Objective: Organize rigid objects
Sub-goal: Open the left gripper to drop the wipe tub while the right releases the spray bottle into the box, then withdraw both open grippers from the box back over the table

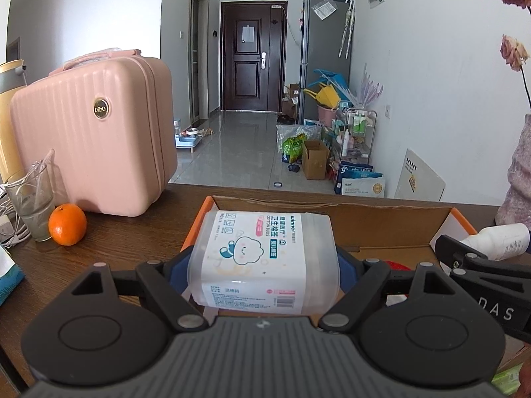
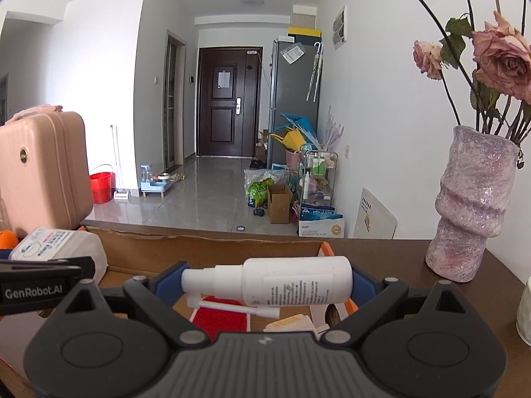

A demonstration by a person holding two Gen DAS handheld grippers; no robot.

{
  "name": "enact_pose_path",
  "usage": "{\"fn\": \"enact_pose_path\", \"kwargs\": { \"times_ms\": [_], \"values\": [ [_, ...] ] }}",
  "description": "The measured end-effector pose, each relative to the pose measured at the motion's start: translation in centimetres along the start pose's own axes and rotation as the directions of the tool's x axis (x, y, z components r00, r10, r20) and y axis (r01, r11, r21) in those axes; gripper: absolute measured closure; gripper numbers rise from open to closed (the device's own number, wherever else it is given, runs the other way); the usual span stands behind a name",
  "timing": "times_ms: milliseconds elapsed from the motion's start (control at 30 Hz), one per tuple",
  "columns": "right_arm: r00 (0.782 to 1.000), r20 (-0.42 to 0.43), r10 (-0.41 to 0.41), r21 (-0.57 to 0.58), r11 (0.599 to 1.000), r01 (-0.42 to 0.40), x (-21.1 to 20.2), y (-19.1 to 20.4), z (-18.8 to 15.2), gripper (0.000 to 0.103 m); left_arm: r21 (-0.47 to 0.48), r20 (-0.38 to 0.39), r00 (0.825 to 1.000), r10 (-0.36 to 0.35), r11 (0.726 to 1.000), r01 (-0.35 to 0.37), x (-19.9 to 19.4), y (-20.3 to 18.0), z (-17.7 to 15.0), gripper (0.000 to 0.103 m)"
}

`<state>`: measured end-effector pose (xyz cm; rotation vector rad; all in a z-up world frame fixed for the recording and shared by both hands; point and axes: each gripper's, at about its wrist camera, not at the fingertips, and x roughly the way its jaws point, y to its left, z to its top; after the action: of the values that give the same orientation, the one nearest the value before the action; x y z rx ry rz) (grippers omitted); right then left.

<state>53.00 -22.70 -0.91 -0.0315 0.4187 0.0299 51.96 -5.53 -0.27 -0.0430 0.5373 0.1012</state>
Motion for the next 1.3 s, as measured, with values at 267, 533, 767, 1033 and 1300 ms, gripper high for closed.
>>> {"fn": "enact_pose_path", "kwargs": {
  "times_ms": [267,533,767,1033,1300],
  "values": [
    [1.000,-0.024,0.006,-0.007,1.000,-0.006,0.8,0.1,-0.5,0.006,0.015,-0.025,1.000,0.005,1.000,-0.005,1.1,-0.1,-0.2,0.020],
    [0.998,-0.067,0.004,-0.005,1.000,-0.004,1.1,-0.1,-0.7,0.000,0.002,-0.016,1.000,0.012,1.000,-0.012,0.1,0.3,-0.2,0.000],
    [0.998,-0.064,0.005,0.001,1.000,-0.005,0.8,-0.3,-0.6,0.000,-0.013,-0.014,1.000,0.020,1.000,-0.020,-0.1,0.4,0.0,0.000],
    [0.998,-0.061,0.005,0.000,1.000,-0.005,0.7,-0.2,-0.6,0.000,-0.020,-0.011,1.000,0.015,1.000,-0.016,-0.3,0.6,0.1,0.000],
    [0.999,-0.047,-0.010,0.003,1.000,0.010,0.1,-0.2,-0.5,0.000,-0.030,0.007,1.000,0.015,0.999,-0.015,-1.4,0.9,0.3,0.000]
  ]
}}
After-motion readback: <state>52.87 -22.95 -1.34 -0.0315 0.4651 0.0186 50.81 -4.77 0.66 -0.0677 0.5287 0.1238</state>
